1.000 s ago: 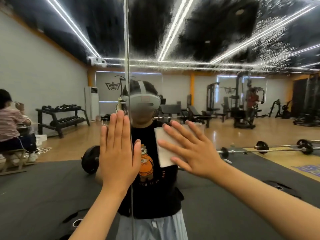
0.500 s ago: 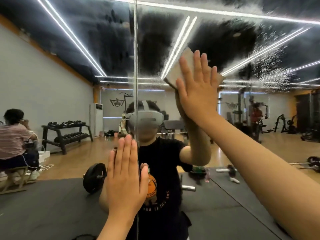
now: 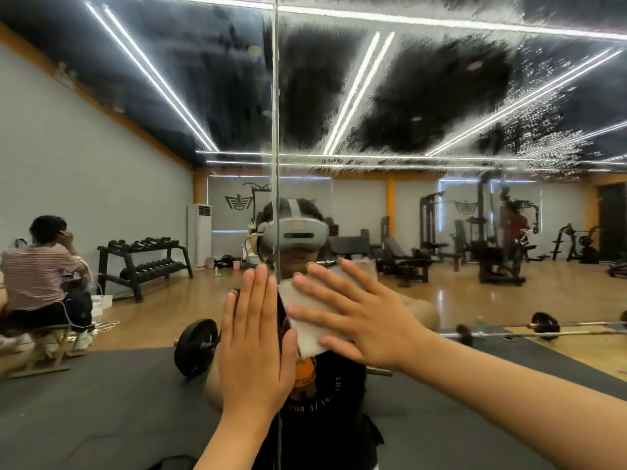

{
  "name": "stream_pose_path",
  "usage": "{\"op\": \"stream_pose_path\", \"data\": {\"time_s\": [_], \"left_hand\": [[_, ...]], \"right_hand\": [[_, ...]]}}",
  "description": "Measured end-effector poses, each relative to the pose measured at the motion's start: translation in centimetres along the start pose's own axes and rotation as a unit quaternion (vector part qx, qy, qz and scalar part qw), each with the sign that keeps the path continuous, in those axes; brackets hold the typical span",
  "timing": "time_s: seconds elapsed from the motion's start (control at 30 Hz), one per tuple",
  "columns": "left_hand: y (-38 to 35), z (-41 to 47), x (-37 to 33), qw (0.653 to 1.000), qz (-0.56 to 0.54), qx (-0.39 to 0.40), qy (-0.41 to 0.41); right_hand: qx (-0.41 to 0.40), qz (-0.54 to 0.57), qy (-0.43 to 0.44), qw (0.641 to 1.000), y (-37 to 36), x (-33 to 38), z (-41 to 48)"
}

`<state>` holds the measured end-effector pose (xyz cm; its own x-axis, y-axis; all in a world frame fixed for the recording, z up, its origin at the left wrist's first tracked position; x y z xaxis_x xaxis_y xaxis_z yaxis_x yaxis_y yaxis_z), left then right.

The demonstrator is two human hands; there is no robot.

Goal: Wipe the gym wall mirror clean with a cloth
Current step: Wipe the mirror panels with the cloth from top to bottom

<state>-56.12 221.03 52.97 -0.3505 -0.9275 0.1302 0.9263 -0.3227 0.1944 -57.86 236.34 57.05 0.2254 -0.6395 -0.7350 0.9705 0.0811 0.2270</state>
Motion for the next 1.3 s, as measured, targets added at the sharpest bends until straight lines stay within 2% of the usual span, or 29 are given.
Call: {"op": "stream_pose_path", "data": {"time_s": [0.07,0.13,0.33,0.5,0.57,0.7,0.83,0.9,1.0,1.1,1.3], "left_hand": [[0.0,0.1,-0.1,1.0,-0.008,-0.004,-0.003],[0.0,0.0,-0.1,1.0,-0.012,-0.006,-0.006],[0.0,0.0,-0.1,1.0,-0.013,0.002,-0.001],[-0.2,-0.1,0.0,1.0,-0.001,0.007,0.001],[-0.1,-0.1,0.0,1.0,-0.009,0.003,0.001],[0.1,-0.1,0.1,0.999,-0.038,-0.017,-0.007],[0.4,-2.5,0.2,0.995,-0.064,-0.047,0.066],[-0.1,-4.3,-0.3,0.994,-0.064,-0.036,0.081],[-1.2,-6.0,-0.8,0.999,-0.026,0.008,0.043],[-1.7,-6.4,-0.5,0.999,0.031,0.037,0.022],[-1.5,-6.4,-0.6,0.998,0.042,0.029,0.032]], "right_hand": [[-0.007,-0.002,0.01,1.0,0.4,-1.6,0.5],[-0.015,-0.006,-0.019,1.0,1.0,-3.7,1.8],[-0.046,0.002,-0.192,0.98,3.4,-11.0,9.5],[-0.071,0.028,-0.341,0.937,3.8,-10.8,14.2],[-0.077,0.037,-0.335,0.939,3.4,-8.7,14.2],[-0.067,0.032,-0.237,0.969,2.1,-3.3,10.6],[-0.014,0.028,-0.163,0.986,0.4,2.8,4.8],[0.008,0.029,-0.129,0.991,-0.6,5.6,1.7],[0.018,0.036,-0.091,0.995,-1.3,6.8,-2.0],[0.012,0.027,-0.125,0.992,-1.2,4.6,-4.5],[0.025,0.006,-0.249,0.968,-0.7,-3.4,-11.6]]}}
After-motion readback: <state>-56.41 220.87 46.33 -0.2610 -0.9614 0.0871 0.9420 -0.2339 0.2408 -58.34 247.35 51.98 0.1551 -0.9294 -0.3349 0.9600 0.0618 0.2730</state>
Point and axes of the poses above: each hand's wrist, its own z-axis towards the middle knuckle, its own y-axis out of the back of the hand, x = y × z, the point moved 5 cm from there along z, towards the middle knuckle, and after that the axes turned 7 degrees about -y, right-handed, at the moved point
